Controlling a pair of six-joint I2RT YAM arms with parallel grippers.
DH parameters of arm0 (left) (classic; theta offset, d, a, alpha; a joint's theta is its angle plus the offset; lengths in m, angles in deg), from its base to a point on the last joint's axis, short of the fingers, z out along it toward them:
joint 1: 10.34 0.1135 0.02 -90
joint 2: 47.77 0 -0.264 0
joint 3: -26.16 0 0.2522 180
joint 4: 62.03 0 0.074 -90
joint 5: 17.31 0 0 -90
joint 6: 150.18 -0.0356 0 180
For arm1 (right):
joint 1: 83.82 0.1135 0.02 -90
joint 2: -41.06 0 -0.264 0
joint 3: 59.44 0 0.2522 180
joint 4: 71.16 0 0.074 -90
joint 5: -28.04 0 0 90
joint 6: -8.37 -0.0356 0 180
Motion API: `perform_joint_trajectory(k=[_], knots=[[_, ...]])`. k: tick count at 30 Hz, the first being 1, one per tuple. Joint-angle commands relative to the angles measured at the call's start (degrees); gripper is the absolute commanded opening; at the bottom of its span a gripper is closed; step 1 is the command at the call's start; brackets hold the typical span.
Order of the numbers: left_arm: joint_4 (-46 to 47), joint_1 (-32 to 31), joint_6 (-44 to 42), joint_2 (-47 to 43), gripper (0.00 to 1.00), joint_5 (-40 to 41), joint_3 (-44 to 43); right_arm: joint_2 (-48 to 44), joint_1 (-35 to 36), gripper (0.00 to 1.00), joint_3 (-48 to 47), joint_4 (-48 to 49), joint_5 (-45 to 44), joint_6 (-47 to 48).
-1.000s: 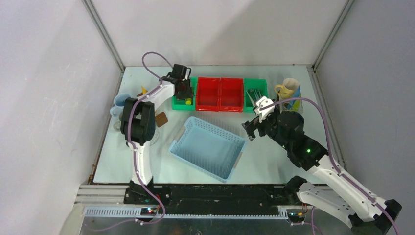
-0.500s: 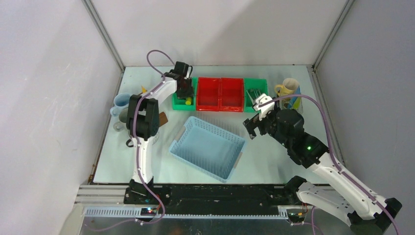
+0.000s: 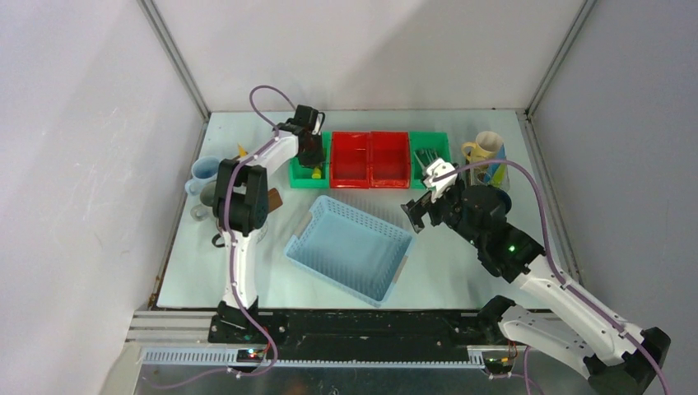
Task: Prepare toiletry sets of a toothbrush and toothpaste on the tray
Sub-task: Pick up the toothpaste from the storage box.
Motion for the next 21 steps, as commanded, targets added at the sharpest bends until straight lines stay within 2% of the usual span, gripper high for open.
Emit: perform_joint_trajectory(k=[1,10,14,21], knots=[[2.3,-0.3,-2.9,-9.3,0.0,4.1,1.6,0.3,-0.1,0.99,-0.2,6.6,2.6,-2.2],[8.8,-0.6,-2.9,-26.5,0.0,8.1,12.7,-0.1,0.0,0.99,-2.3,6.8,2.6,-5.0],[12.6,-1.6,-1.9,-38.7,0.0,8.1,21.1,-1.2,0.4,0.99,-3.8,5.1,2.5,-7.4],[13.3,-3.4,-2.4,-57.5,0.0,11.5,31.7,-2.3,2.2,1.0,-7.7,-1.0,-0.1,-10.1]])
